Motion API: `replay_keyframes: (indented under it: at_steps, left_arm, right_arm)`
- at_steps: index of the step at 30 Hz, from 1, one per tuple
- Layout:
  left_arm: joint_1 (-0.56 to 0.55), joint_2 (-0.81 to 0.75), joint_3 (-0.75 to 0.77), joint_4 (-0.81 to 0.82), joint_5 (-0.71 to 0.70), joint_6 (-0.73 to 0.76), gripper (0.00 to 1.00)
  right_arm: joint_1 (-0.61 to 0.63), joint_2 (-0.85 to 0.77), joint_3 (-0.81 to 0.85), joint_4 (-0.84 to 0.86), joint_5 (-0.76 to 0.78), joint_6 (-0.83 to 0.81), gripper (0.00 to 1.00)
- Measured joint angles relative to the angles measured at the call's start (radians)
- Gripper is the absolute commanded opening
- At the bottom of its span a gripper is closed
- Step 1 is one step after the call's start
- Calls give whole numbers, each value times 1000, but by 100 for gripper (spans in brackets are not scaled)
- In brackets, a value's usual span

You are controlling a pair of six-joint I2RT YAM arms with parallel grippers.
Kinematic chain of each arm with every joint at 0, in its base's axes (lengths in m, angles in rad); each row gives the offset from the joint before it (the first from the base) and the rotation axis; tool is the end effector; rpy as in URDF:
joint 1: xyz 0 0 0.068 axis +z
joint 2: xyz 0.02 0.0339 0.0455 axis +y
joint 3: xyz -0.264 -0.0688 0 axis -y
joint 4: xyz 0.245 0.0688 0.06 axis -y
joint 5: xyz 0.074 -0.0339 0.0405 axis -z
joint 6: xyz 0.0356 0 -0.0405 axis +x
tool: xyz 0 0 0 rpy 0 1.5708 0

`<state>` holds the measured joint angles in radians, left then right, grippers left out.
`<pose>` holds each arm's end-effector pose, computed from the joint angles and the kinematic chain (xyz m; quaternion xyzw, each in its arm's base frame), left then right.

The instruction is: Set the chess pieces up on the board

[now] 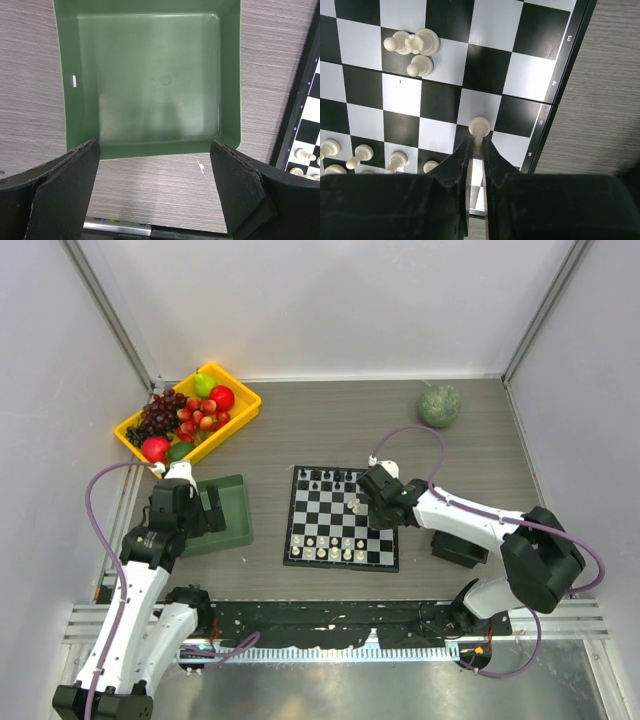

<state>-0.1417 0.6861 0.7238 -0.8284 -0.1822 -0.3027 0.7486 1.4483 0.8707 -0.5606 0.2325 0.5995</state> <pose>0.1345 -0.0127 0.2725 -0.1085 0.9153 -0.0014 0.3879 0.2044 0.1786 0.1934 -0.0474 0.9693 0.0445 0.2373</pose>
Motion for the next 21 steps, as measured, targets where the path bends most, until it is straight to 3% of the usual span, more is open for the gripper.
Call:
replay_keyframes:
  at_steps: [11, 21]
  left_arm:
    - [0, 1, 0, 0, 0, 0, 99]
    - [0, 1, 0, 0, 0, 0, 99]
  right_arm:
    - [20, -184, -50, -45, -34, -33, 7]
    - [205, -231, -87, -103, -75, -7, 7]
